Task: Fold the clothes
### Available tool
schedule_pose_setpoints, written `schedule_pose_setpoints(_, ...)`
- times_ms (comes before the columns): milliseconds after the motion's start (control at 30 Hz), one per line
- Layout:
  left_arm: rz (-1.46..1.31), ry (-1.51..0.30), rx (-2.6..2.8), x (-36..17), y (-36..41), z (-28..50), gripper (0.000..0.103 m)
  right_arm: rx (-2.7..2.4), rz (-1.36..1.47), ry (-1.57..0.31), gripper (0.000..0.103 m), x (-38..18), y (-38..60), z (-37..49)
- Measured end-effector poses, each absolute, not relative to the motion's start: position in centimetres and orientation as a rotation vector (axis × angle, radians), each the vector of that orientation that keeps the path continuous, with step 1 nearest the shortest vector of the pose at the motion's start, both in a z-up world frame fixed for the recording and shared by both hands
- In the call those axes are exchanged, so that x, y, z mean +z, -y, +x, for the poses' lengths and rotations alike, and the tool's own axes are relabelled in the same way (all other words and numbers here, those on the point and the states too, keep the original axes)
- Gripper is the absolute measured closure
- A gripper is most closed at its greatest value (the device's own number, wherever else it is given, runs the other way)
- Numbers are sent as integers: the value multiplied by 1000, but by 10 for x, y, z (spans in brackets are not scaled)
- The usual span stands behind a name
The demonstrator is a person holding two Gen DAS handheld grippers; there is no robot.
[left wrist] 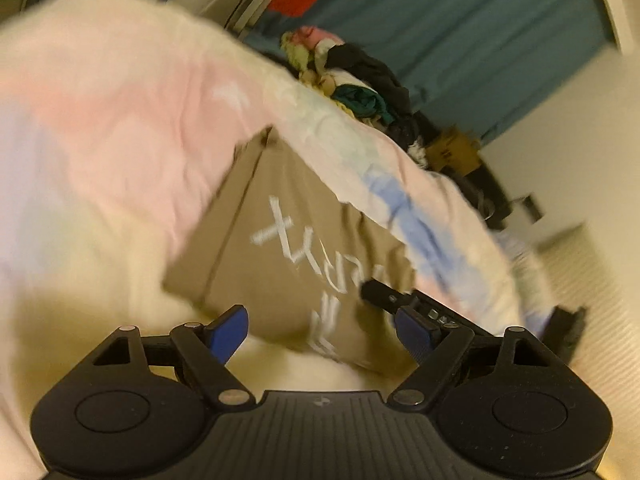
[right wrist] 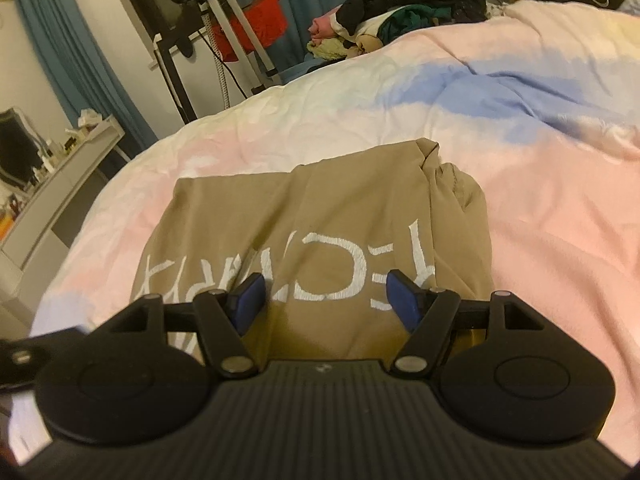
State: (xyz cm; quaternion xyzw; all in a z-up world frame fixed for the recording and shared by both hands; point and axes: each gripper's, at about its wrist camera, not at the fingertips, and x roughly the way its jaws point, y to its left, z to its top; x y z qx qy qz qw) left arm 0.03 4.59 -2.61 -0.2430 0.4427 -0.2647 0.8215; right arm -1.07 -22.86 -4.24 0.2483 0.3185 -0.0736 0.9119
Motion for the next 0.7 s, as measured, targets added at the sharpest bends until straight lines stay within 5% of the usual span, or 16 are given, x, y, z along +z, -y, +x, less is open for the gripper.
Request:
schedule_pose_setpoints(300, -788, -1103, -428, -89, -38, 44, 24, -170, 543, -647, 34, -42, 230, -12)
schedule_pose_setpoints(533, -899, -1020, -389, -87, -52, 48, 65, -129, 764, -598, 31, -28, 242, -31)
schedule_pose_setpoints(633, -898, -982, -408, -80, -53, 43, 75, 45, 1004, -583, 14, -31, 236, -44)
schedule_pose_setpoints(700, -898, -958, -424, -74, -52, 43, 78, 113, 1099, -617, 15, -40, 226, -47)
